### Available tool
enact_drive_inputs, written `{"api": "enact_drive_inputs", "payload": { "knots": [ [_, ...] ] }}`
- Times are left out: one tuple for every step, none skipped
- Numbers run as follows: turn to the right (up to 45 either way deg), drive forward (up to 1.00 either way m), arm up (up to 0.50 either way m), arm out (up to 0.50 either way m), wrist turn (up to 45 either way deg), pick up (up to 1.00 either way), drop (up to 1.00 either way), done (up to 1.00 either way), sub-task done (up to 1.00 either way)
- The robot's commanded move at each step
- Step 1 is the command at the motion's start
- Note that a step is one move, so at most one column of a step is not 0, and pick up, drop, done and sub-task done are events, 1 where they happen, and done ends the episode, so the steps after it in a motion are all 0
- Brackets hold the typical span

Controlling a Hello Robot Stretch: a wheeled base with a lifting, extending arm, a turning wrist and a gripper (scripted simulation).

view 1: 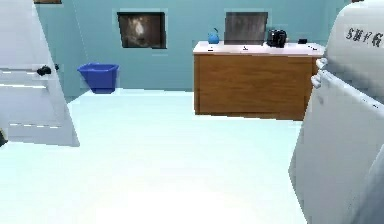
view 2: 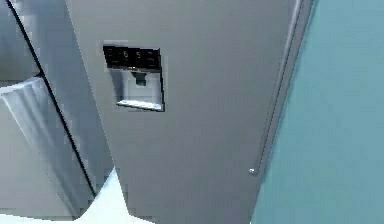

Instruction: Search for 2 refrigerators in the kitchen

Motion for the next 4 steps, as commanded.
{"api": "enact_drive_inputs", "payload": {
  "knots": [
    [0.0, 0.1, 0.0, 0.0, 0.0, 0.0, 0.0, 0.0, 0.0],
    [45.0, 0.0, 0.0, 0.0, 0.0, 0.0, 0.0, 0.0, 0.0],
    [42.0, 0.0, 0.0, 0.0, 0.0, 0.0, 0.0, 0.0, 0.0],
    [0.0, 0.2, 0.0, 0.0, 0.0, 0.0, 0.0, 0.0, 0.0]
  ]
}}
